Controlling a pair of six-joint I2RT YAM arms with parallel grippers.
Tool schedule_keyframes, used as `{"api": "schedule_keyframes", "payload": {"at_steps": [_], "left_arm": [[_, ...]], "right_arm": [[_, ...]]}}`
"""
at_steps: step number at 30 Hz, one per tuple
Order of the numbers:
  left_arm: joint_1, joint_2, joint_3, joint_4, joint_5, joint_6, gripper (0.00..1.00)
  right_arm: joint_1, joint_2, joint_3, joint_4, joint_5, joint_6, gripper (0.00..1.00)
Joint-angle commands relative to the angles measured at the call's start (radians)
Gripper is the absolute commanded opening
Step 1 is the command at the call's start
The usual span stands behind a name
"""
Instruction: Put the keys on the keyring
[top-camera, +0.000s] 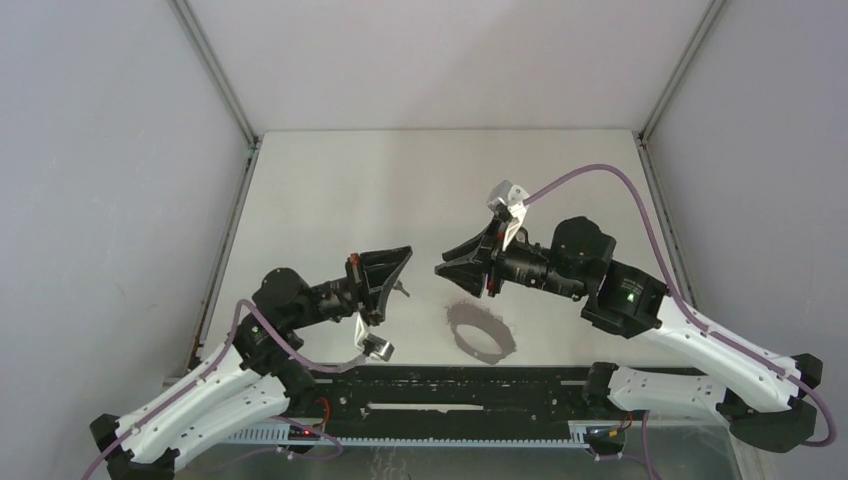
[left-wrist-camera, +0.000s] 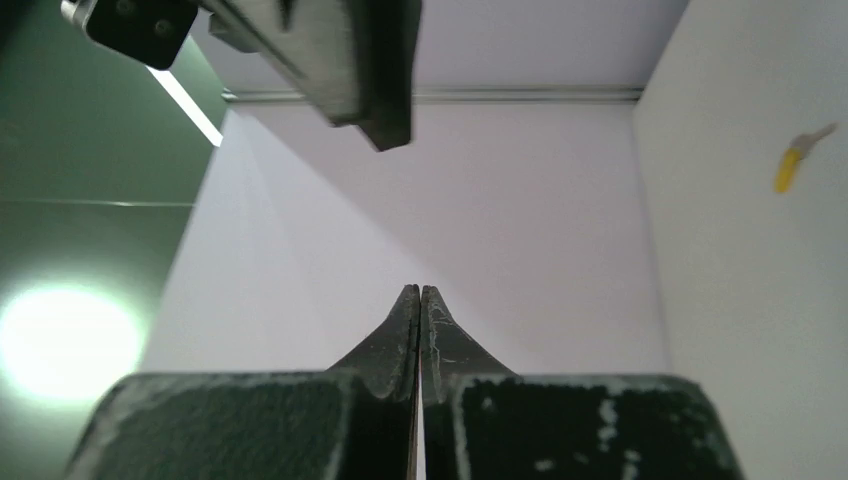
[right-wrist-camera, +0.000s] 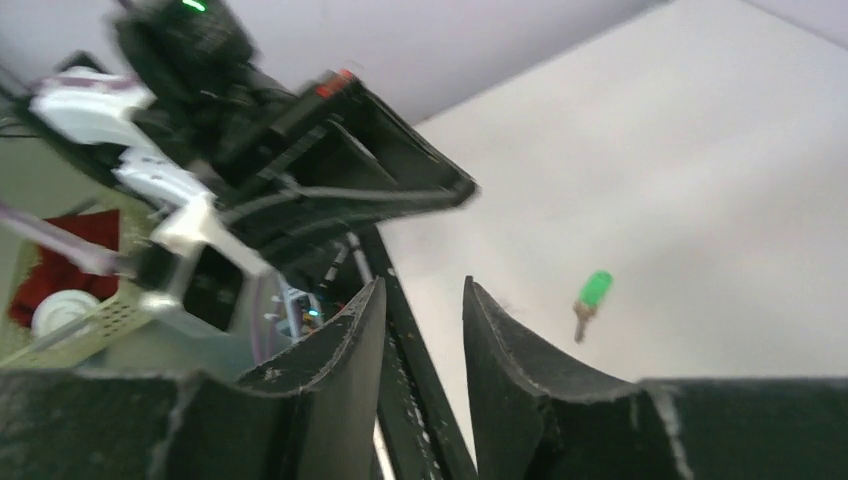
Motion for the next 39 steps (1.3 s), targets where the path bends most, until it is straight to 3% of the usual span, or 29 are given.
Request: {"api": "schedule_keyframes", "payload": {"at_steps": [1, 3, 6, 10, 14, 20, 26, 32, 39], "left_arm": [[0.008, 0.006, 0.121, -0.208, -0.074, -0.346, 0.0], [0.027, 0.016, 0.133, -0.241, -0.077, -0.446, 0.03], [0.088, 0.026, 0.138, -0.26, -0.049, -0.569, 0.2], [0.228, 0.078, 0.186, -0.303, 0.026, -0.774, 0.43], [0.321, 0.091, 0.177, -0.34, 0.103, -0.782, 0.57], [0.328, 0.041, 0.104, -0.344, 0.145, -0.738, 0.6], [0.328, 0.0, 0.054, -0.42, 0.146, -0.673, 0.6], [0.328, -0.025, 0.03, -0.467, 0.155, -0.683, 0.6], [0.329, -0.028, 0.046, -0.495, 0.142, -0.7, 0.59]], "right_arm": [[-0.005, 0.001, -0.071, -0.095, 0.243, 0.011, 0.46], [-0.007, 0.01, -0.144, -0.114, 0.312, 0.046, 0.51], [0.011, 0.034, -0.272, -0.113, 0.391, 0.093, 0.61], [0.09, 0.108, -0.385, -0.096, 0.447, 0.099, 0.66], [0.175, 0.185, -0.437, -0.04, 0.433, 0.057, 0.68], [0.241, 0.331, -0.444, 0.052, 0.357, 0.037, 0.66], [0.31, 0.421, -0.448, 0.074, 0.464, 0.025, 0.64], [0.286, 0.436, -0.469, 0.195, 0.537, -0.083, 0.6], [0.242, 0.483, -0.475, 0.283, 0.464, -0.18, 0.54]]}}
